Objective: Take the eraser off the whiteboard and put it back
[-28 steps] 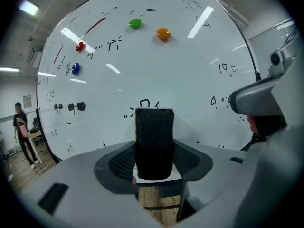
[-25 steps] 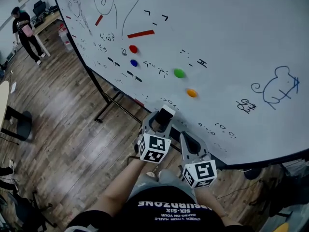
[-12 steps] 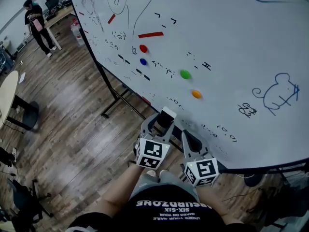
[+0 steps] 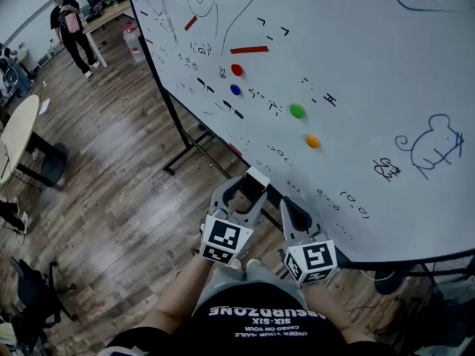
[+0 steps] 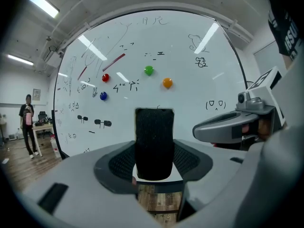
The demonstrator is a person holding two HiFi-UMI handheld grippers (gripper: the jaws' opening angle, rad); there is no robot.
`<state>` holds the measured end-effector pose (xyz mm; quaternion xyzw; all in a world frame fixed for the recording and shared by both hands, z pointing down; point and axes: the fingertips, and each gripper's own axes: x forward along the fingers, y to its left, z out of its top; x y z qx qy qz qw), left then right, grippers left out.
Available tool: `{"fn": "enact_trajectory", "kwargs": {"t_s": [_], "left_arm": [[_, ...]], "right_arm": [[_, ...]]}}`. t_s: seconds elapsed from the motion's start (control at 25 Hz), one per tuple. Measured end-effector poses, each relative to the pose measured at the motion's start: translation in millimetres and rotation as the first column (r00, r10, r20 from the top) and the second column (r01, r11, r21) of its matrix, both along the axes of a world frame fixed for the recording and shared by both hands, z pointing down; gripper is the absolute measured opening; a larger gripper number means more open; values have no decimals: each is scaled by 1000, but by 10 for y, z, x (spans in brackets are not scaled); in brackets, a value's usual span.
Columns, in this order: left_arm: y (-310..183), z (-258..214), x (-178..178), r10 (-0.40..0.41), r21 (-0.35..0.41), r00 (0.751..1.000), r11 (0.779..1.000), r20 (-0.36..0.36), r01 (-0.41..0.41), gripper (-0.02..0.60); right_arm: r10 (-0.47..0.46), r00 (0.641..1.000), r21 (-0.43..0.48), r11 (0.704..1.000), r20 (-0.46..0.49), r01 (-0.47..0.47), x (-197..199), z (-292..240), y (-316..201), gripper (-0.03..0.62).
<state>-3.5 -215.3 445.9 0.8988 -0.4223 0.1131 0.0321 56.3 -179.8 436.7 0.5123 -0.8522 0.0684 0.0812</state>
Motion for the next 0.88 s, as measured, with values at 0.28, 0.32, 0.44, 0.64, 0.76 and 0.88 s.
{"fn": "enact_trajectory", "kwargs": {"t_s": [0.28,0.32,0.44,0.64,0.76,0.88], "left_arm": [[165,11,-182,-8,-5,1000,1000,-17,8,233],[190,13,-215,-7,-10,1000,1000,-28,7,233],[250,25,-331,-22,-21,999,1000,-50,21,233],[328,70,-510,-70,-36,995,997,-67,68,233],[366,109,-571,-84,-47,994,996,-68,81,233],[384,113,-598,-89,-49,994,995,-68,86,233]], "right_arm": [[-33,999,-9,999,-1,33,-110,61,33,-2],[-38,999,-9,999,-1,37,-127,66,39,-2],[-48,999,-12,999,-1,48,-181,84,57,-2],[-63,998,-7,998,3,64,-260,88,94,-2],[-69,998,-3,998,4,69,-283,80,124,-2],[-71,997,1,997,6,71,-283,72,146,-2]]}}
